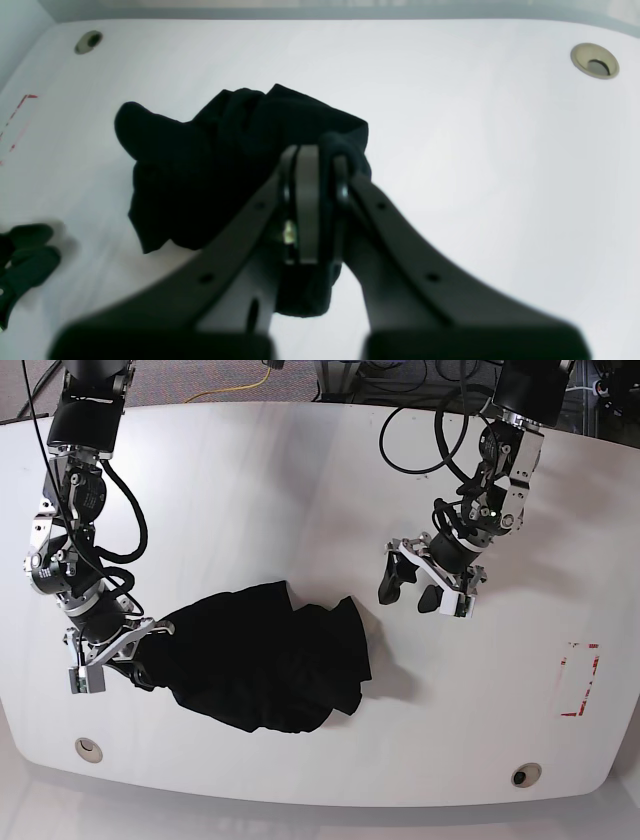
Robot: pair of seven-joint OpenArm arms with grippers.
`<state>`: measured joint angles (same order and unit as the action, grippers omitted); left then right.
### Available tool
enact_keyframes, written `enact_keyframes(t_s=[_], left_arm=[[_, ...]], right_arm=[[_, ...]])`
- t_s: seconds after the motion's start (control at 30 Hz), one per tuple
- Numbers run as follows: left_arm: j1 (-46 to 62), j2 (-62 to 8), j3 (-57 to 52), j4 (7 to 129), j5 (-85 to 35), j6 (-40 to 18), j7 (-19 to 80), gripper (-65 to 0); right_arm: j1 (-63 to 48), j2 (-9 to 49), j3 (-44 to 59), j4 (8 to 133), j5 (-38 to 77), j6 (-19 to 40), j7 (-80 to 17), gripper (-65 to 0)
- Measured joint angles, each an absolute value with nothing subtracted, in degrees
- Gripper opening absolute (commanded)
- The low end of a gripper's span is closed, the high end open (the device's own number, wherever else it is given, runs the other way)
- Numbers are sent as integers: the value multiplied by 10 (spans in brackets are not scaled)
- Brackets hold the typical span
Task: Layout the t-shirt on the table in an organized manner, then fold the t-shirt properly
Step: 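Move the left gripper toward the shirt's loose edge to grasp it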
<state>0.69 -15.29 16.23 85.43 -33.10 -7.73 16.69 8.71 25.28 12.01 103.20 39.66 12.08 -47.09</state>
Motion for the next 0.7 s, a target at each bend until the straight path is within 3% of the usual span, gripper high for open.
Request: enact_keyframes(t_s=[0.7], left_arm=[[-136, -97, 161, 815, -331, -78, 164, -235]], right_arm=[[62, 238, 119, 1066, 398, 120, -472, -650]])
